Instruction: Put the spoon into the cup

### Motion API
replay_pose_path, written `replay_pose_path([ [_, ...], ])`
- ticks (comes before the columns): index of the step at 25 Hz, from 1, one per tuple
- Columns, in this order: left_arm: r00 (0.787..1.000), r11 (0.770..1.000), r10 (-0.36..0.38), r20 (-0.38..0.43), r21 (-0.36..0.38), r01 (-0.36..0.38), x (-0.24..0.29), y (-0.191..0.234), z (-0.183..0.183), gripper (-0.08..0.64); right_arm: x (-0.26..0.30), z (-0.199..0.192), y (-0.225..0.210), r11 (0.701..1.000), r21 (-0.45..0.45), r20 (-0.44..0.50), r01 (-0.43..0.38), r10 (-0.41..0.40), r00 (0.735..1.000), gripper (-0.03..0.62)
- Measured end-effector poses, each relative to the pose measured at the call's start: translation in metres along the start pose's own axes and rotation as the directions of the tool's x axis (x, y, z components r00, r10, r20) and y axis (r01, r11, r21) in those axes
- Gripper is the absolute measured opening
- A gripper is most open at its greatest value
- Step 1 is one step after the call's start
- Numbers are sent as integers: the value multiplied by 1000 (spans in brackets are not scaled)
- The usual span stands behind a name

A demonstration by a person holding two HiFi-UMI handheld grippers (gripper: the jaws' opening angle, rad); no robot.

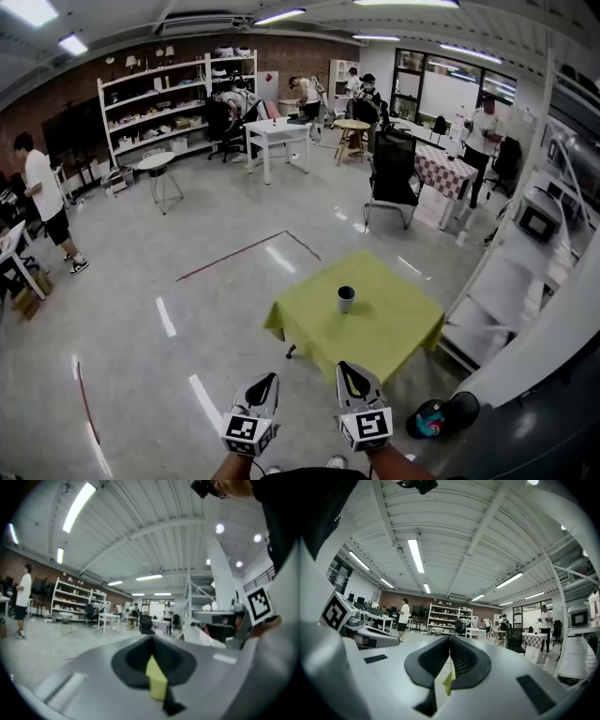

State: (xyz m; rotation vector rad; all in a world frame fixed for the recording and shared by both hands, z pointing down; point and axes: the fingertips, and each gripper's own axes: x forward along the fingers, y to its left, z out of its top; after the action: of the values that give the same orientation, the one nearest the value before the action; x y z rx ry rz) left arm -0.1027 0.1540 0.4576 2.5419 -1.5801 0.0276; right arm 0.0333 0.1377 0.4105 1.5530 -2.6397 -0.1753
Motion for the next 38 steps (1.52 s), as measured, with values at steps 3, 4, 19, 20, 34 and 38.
replay_pose_path([
  [3,1000,1000,-4,6,2,4,-6,7,4,6,2,5,8,1000,15,10,4,-4,1000,10],
  [4,1000,1000,-5,6,7,5,-8,9,4,6,3,5,10,1000,18,10,6,-6,1000,10],
  [19,998,998,-60,16,1,60,-18,31,-4,6,9,-3,31,998,11,-15,62,-62,998,10],
  [20,998,998,-62,17,-1,62,-16,31,-3,6,9,-5,30,998,11,-19,62,-62,998,10],
  [34,999,999,-47,-6,24,47,80,36,-3,6,63,-15,-41,999,19,-13,50,-50,999,9],
  [38,999,999,-39,-2,27,39,116,41,7,6,87,-19,-68,999,24,-8,44,-44,999,10],
])
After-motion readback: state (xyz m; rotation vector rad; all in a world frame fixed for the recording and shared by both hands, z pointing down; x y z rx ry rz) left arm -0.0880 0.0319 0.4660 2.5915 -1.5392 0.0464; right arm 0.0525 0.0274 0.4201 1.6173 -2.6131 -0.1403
